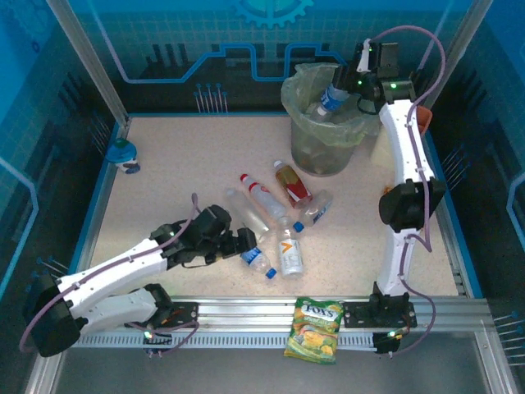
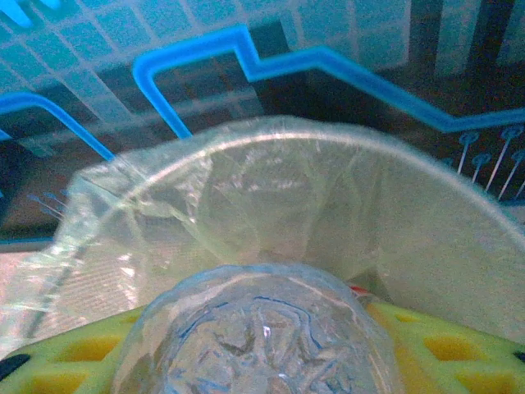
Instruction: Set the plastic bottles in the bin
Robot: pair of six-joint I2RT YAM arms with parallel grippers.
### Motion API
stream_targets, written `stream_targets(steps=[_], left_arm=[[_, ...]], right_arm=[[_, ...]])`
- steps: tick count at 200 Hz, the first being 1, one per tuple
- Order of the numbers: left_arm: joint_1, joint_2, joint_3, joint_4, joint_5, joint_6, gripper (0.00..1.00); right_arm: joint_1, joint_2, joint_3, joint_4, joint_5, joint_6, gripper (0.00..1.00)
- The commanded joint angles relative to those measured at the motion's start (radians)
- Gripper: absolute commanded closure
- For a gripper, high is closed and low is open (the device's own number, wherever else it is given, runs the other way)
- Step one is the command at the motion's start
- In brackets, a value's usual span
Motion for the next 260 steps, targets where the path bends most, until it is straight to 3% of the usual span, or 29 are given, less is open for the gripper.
stream_targets(steps=[1,26,66,112,135,175,226,260], left_arm=[[-0.066,-0.022,-0.055,0.068,-0.022,-0.187,0.03],[-0.144,-0.022,-0.094,0.082,-0.075,-0.283,0.02],[-0.198,-0.003,-0.205,0.272,-0.090,-0.403,0.01],[-0.216,0.027,-0.224,0.326,-0.127,-0.418,0.01],[-0.223,0.051,-0.221,0.351,-0.125,-0.422,0.01],[-0.260,0.109,-0.214,0.396,-0.137,-0.449,0.01],[-0.300,0.222,-0.188,0.433,-0.183,-0.529,0.02],[-0.301,0.228,-0.206,0.453,-0.243,-0.567,0.08]], right_arm=[[-0.015,0.041,0.041,-0.028,-0.037,-0.011,0.41],[-0.023,0.082,0.056,-0.058,-0.081,0.005,0.38],[-0.023,0.098,0.026,-0.052,-0.089,0.020,0.30],[-0.033,0.091,0.089,-0.107,-0.094,0.017,0.10],[-0.044,0.068,0.139,-0.151,-0.095,0.008,0.05],[-0.072,-0.036,0.124,-0.189,-0.095,-0.001,0.00],[-0.068,-0.246,-0.060,-0.175,-0.150,-0.032,0.00],[-0.042,-0.390,-0.196,-0.163,-0.188,-0.054,0.00]])
